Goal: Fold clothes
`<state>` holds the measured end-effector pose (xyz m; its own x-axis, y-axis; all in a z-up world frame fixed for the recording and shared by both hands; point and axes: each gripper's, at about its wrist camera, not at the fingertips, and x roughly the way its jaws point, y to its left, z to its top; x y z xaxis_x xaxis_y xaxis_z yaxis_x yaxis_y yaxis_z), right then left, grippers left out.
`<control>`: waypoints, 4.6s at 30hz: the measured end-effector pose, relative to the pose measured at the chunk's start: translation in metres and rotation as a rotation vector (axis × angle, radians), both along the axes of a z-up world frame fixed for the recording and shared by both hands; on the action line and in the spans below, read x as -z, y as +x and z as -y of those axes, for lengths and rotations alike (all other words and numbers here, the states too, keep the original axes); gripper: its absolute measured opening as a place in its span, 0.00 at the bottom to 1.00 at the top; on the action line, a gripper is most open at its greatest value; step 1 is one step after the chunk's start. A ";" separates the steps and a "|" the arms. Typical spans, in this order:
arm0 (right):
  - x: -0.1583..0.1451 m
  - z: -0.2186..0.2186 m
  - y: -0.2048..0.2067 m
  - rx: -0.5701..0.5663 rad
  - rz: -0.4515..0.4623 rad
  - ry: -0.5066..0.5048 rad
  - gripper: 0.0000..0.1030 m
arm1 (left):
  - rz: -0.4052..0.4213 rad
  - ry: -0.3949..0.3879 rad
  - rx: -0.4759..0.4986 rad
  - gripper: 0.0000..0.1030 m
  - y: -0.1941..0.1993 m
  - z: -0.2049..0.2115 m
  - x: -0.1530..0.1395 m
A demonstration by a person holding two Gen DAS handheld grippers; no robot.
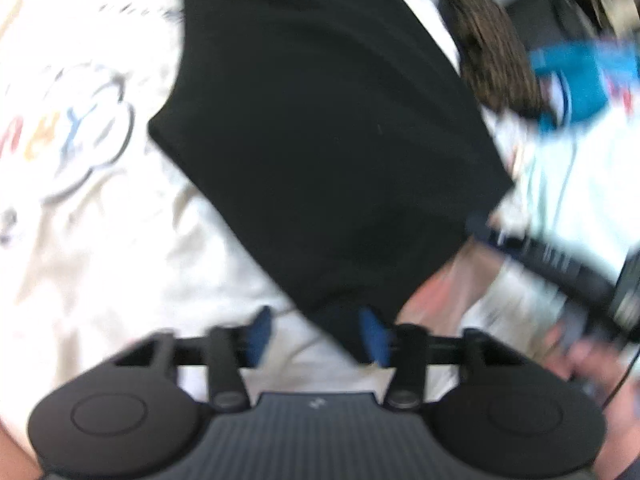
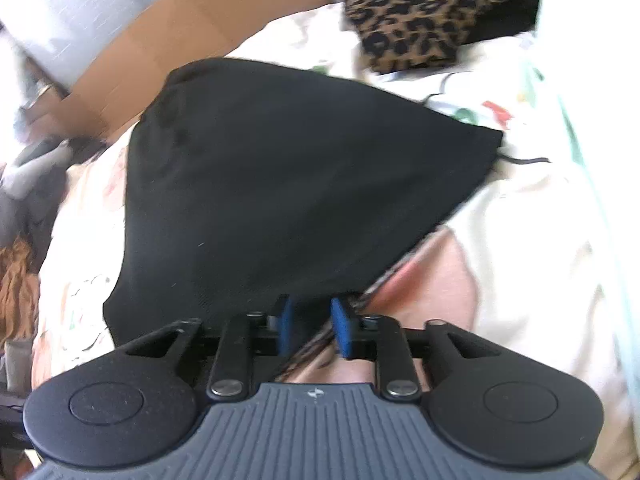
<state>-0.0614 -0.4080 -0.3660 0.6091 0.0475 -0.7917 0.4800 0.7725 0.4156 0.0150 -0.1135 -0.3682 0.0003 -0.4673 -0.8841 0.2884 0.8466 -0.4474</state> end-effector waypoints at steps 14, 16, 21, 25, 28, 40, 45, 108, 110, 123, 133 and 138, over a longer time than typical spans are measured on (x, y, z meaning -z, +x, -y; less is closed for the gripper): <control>0.010 0.013 -0.017 0.066 -0.014 0.022 0.35 | -0.365 -0.191 -0.372 0.61 -0.001 -0.017 0.066; 0.012 0.013 -0.018 0.065 -0.020 0.028 0.35 | -0.374 -0.202 -0.404 0.62 -0.006 -0.019 0.068; 0.014 0.011 -0.021 0.067 -0.021 0.031 0.35 | -0.386 -0.250 -0.450 0.55 -0.012 -0.020 0.068; 0.015 0.012 -0.022 0.078 -0.018 0.043 0.35 | -0.392 -0.318 -0.450 0.37 -0.016 -0.021 0.059; 0.015 0.013 -0.022 0.090 -0.018 0.055 0.35 | -0.385 -0.333 -0.461 0.39 -0.017 -0.023 0.055; 0.018 0.014 -0.024 0.096 -0.025 0.080 0.35 | -0.378 -0.249 -0.536 0.48 -0.018 -0.018 0.069; 0.021 0.019 -0.028 0.131 -0.010 0.121 0.35 | -0.376 -0.273 -0.515 0.48 -0.013 -0.011 0.066; 0.055 0.108 -0.003 0.591 0.244 0.428 0.02 | -0.335 -0.260 -0.408 0.05 -0.045 -0.108 0.037; 0.048 0.106 -0.007 0.590 0.249 0.443 0.02 | -0.319 -0.258 -0.401 0.05 -0.042 -0.118 0.025; -0.002 0.068 -0.037 0.530 0.210 0.498 0.02 | -0.248 -0.148 -0.391 0.04 -0.033 -0.152 -0.029; -0.010 0.025 -0.060 0.431 0.112 0.535 0.02 | -0.198 0.000 -0.332 0.04 -0.013 -0.165 -0.052; -0.013 0.007 -0.061 0.331 0.079 0.548 0.02 | -0.179 0.045 -0.294 0.04 0.003 -0.144 -0.055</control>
